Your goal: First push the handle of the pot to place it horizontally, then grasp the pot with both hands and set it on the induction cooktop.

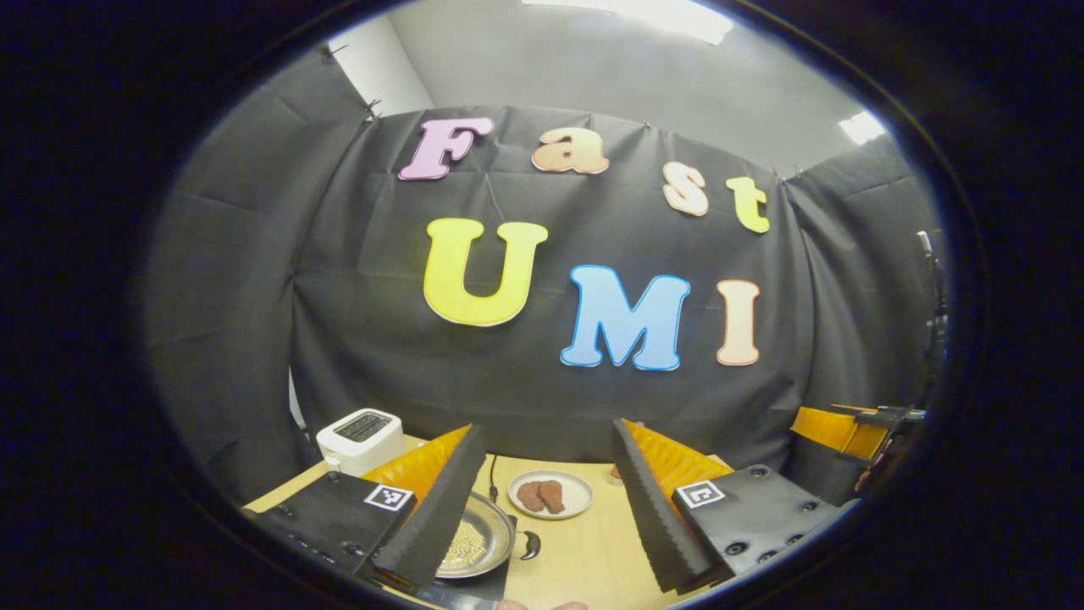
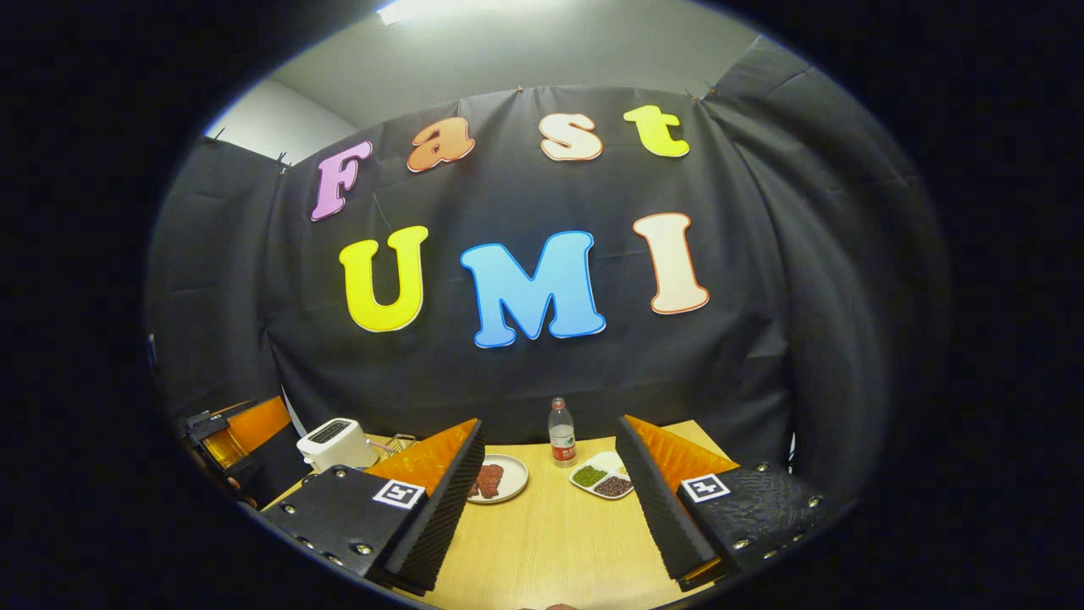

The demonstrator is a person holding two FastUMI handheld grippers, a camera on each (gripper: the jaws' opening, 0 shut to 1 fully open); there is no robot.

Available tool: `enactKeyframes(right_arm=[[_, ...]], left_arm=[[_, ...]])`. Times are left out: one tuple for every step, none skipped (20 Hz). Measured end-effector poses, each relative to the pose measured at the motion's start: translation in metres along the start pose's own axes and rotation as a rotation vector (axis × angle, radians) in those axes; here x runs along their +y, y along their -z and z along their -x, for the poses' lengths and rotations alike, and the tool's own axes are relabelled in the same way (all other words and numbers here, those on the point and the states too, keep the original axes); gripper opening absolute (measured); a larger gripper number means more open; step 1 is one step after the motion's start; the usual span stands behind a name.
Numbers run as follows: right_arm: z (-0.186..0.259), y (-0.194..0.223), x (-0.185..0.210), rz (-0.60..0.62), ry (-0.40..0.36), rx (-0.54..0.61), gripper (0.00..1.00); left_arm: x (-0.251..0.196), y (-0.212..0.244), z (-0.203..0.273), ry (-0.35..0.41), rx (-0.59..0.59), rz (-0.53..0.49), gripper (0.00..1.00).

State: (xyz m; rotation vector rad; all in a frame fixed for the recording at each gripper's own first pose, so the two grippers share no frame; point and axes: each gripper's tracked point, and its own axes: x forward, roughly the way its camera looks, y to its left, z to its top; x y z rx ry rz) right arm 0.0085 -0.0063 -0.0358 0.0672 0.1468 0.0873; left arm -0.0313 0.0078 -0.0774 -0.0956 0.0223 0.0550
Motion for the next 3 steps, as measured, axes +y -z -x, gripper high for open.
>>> enactKeyframes(right_arm=[[0.003,-0.003,-0.005,-0.003,-0.006,-0.003,0.95],[0.008,-0.005,-0.010,-0.005,-0.013,-0.008,0.95],[0.011,-0.009,-0.013,-0.008,-0.023,-0.017,0.95]], left_arm=[[-0.008,-0.003,0.006,-0.005,-0.007,-0.010,0.99],[-0.010,-0.005,0.015,-0.021,-0.009,-0.024,0.99],[-0.013,-0.006,0.019,-0.029,-0.014,-0.035,0.99]])
